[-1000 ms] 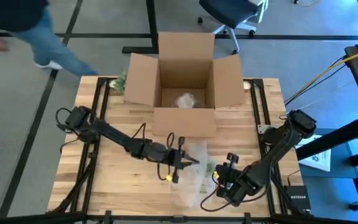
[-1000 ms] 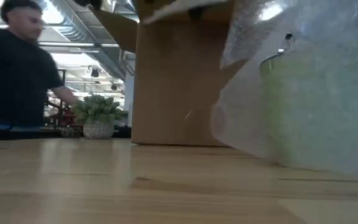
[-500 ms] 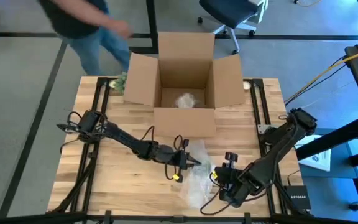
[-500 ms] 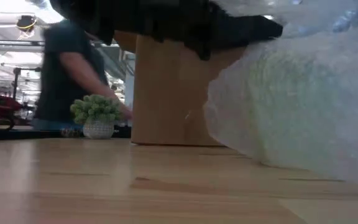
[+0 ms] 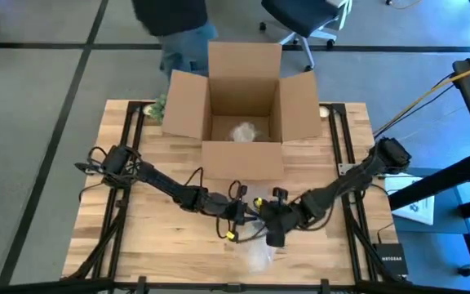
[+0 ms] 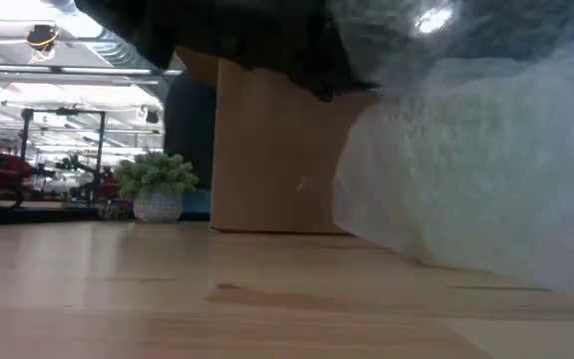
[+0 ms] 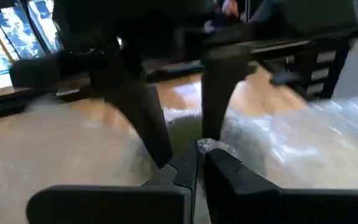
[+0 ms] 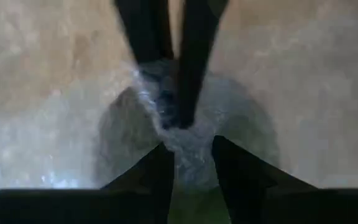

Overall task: Wrap mug
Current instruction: Wrap the green mug with bubble wrap

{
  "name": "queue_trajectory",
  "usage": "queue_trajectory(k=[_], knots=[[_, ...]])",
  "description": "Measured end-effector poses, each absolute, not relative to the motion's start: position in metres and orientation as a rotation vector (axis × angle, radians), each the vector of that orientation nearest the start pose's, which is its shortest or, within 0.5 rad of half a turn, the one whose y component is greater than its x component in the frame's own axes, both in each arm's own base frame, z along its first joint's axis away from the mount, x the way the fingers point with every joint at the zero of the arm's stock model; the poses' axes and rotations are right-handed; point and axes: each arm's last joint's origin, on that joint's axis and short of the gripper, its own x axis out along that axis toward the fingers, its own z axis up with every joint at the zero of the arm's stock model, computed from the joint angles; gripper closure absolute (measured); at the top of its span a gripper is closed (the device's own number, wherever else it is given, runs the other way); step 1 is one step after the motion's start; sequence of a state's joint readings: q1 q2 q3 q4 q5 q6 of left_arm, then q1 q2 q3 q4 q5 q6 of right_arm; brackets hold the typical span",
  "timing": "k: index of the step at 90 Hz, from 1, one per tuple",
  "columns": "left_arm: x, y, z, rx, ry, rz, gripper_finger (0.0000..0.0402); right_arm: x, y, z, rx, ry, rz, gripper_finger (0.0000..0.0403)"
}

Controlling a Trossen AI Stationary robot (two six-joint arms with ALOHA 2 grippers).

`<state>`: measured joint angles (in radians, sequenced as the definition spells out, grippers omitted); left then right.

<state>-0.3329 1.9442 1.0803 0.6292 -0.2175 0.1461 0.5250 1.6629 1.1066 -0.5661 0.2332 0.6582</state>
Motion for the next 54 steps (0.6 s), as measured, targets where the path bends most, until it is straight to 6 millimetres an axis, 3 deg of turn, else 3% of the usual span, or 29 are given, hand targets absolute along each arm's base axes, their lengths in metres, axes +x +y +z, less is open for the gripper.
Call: queue_trajectory(k=[28, 39, 54], knots=[[0.358, -0.132, 0.226, 0.284, 0.377, 0.049, 0.0401, 0.281, 0.157, 0.195, 0.165, 1.115, -0.083, 0.0302], [0.351, -0.123, 0.214, 0.31, 0.506, 0.196, 0.0401, 0.282, 0.157, 0.196, 0.158, 1.101, -0.075, 0.0302], [0.371, -0.102, 0.189, 0.222, 0.487, 0.238, 0.0401, 0.282, 0.157, 0.196, 0.133, 1.095, -0.061, 0.0302]])
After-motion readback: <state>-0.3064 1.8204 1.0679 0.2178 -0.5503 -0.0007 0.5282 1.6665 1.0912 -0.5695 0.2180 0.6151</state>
